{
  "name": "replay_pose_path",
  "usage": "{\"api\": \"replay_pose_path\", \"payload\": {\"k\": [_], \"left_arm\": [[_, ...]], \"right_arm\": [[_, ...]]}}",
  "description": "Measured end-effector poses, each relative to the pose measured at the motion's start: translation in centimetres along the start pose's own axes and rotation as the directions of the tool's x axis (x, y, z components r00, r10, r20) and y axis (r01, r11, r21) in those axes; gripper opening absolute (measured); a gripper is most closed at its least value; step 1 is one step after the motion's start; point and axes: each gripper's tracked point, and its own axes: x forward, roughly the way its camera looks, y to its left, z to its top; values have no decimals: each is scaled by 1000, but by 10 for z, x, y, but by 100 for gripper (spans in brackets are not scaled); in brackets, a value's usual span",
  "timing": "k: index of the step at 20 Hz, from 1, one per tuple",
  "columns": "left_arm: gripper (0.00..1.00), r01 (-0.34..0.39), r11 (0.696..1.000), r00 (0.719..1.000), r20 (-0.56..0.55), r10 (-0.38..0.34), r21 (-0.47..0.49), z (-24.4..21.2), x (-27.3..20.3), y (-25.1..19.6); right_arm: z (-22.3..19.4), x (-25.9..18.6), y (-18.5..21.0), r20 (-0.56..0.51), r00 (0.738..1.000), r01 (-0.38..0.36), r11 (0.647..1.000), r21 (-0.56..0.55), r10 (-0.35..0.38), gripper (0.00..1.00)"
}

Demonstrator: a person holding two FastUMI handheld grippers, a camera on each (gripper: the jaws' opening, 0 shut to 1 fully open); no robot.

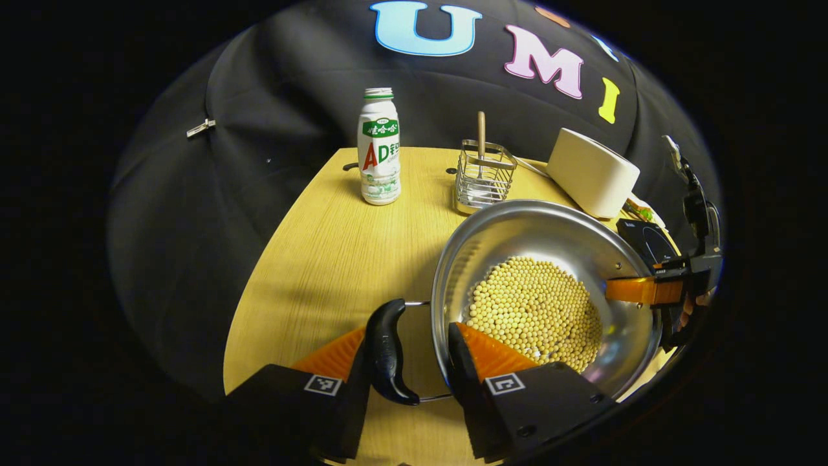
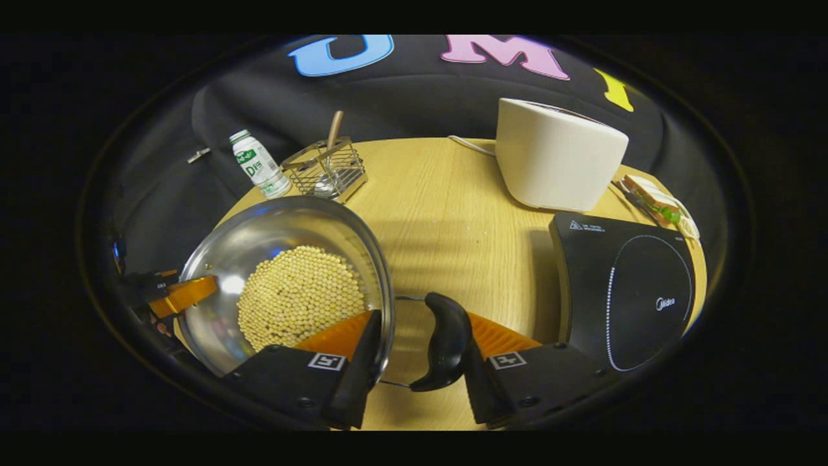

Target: First push the handle of the pot to place it horizontally, then grasp the pot with both hands and set it on the induction cooktop.

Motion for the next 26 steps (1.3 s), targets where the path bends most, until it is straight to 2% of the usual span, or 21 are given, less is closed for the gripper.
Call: {"api": "replay_pose_path", "payload": {"k": [1,5,13,26], "left_arm": [[64,-6,1000,1000,0,6,1,1,-1,0],[59,-14,1000,1000,1,14,-18,0,-2,-1],[58,-34,999,999,1,34,-3,17,-35,-14],[59,-3,1000,1000,-26,4,26,40,-81,-118]], "right_arm": [[2,2,-1,2,1000,0,1000,11,0,60],[7,-5,0,11,1000,12,1000,6,-12,56],[14,-39,-7,-6,1000,-8,1000,30,8,56],[20,-120,-96,-10,1000,16,998,64,-15,56]]}}
